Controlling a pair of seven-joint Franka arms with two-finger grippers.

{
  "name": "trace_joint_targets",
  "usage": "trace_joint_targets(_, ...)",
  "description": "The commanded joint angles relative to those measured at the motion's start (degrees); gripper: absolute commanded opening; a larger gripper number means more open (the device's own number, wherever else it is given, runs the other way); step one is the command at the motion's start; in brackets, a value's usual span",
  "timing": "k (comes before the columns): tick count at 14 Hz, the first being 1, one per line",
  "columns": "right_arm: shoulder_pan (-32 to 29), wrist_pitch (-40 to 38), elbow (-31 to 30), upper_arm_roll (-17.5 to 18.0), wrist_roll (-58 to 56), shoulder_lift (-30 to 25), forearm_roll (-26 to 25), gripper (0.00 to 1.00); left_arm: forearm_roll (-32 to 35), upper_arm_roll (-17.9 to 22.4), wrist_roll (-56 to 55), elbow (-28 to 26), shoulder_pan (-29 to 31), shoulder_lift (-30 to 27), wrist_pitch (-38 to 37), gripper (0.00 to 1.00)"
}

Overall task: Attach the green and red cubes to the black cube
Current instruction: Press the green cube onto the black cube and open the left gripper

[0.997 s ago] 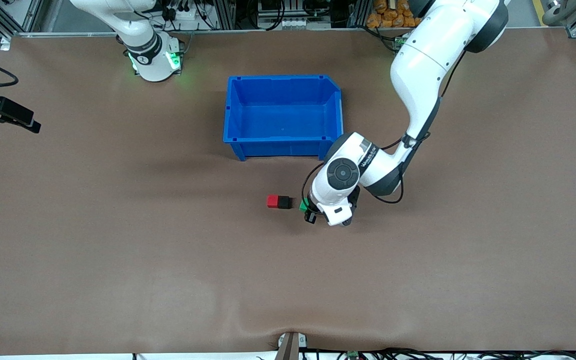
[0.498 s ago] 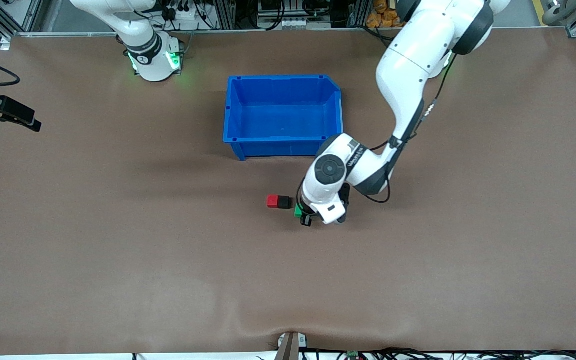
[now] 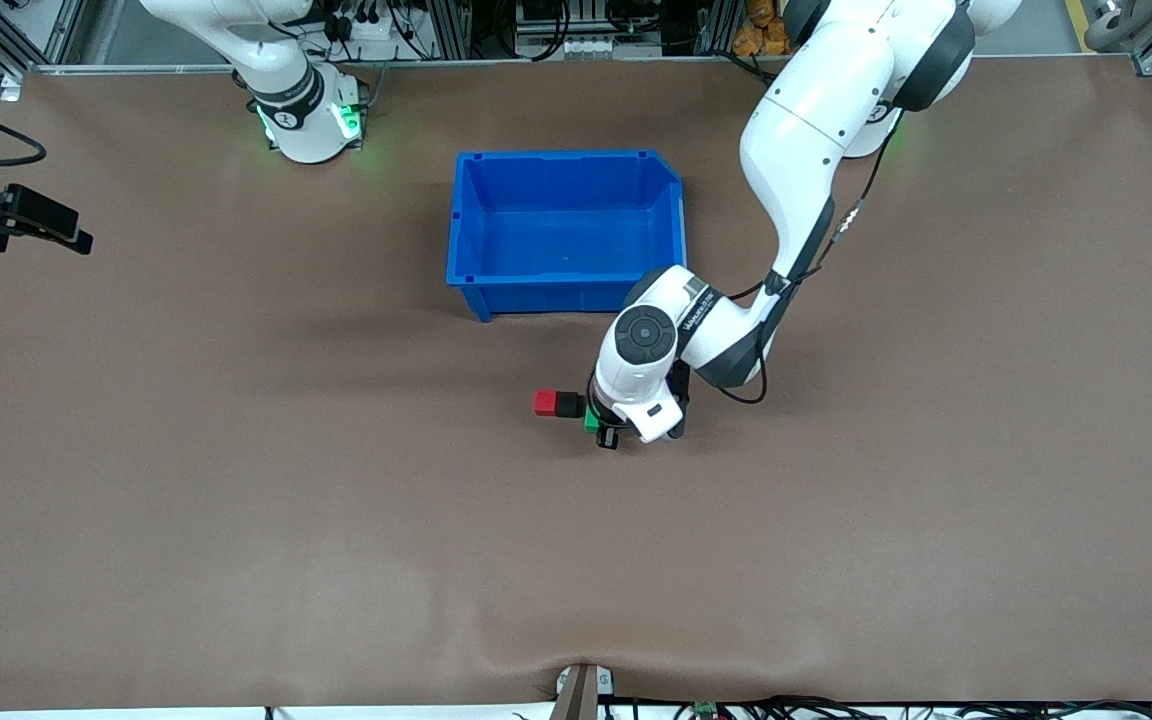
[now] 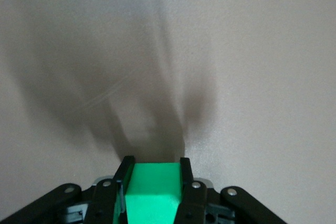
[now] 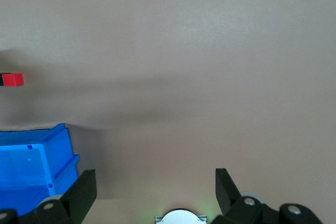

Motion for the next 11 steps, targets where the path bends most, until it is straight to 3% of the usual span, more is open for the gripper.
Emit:
trace_joint_targets(1, 0.48, -0.89, 0.45, -0.22, -0.14, -0.35, 0.77, 1.0, -1.01, 0.56, -2.05, 1.29, -1.29, 0.74, -0.5, 0.0)
trace_joint_targets(11, 0.22, -0.8, 0.54, -0.13, -0.32, -0.26, 0.69, 1.0, -3.39, 0.56, -3.37, 0.76, -2.0, 0.65, -1.55, 0.0)
